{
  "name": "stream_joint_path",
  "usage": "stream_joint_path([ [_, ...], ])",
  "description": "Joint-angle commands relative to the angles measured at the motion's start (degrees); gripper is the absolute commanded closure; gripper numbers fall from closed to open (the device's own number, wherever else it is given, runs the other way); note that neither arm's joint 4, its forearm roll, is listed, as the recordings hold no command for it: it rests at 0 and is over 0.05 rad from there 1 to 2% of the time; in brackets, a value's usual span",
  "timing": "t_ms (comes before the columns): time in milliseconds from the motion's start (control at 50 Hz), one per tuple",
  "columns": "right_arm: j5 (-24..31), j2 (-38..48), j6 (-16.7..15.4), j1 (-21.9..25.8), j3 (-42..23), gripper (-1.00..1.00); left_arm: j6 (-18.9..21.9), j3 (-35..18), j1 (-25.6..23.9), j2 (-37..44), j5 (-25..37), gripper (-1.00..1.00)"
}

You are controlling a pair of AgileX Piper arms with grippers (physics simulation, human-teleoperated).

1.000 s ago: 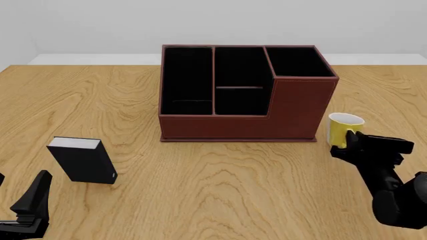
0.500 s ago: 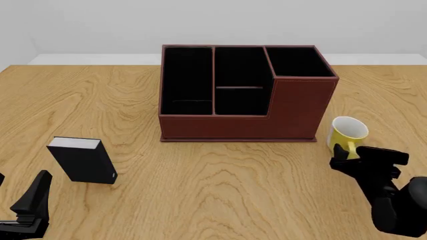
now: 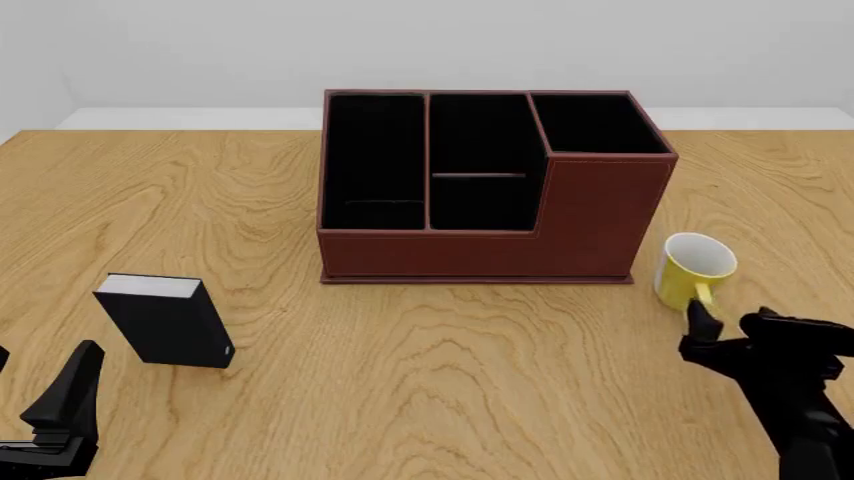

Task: Pick up the yellow and white mug and place it to the right of the caddy.

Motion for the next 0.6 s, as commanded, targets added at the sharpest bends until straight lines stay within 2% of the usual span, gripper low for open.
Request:
stream_joint_path([
  [20,0.0,-8.21,-1.28,0.62,6.61,-1.0,0.0,0.0,0.0,0.0,0.0,-1.0],
  [140,0.1,-9.74,-2.27,1.49,6.86,-1.0,0.0,0.0,0.0,0.0,0.0,-1.0],
  [180,2.02,-12.19,-2.65,1.96,6.87,-1.0,0.0,0.0,0.0,0.0,0.0,-1.0],
  [300,21.29,-32.51,-3.43,3.22,6.87,-1.0,0.0,0.0,0.0,0.0,0.0,-1.0],
  [320,25.24,-36.72,-3.67,3.59,6.87,-1.0,0.0,0.0,0.0,0.0,0.0,-1.0],
  [340,32.82,-44.93,-4.24,3.77,6.87,-1.0,0.0,0.0,0.0,0.0,0.0,-1.0],
  [380,40.75,-53.38,-4.52,4.11,6.86,-1.0,0.0,0.0,0.0,0.0,0.0,-1.0],
  [600,67.85,-82.12,-5.81,5.83,6.82,-1.0,0.0,0.0,0.0,0.0,0.0,-1.0],
])
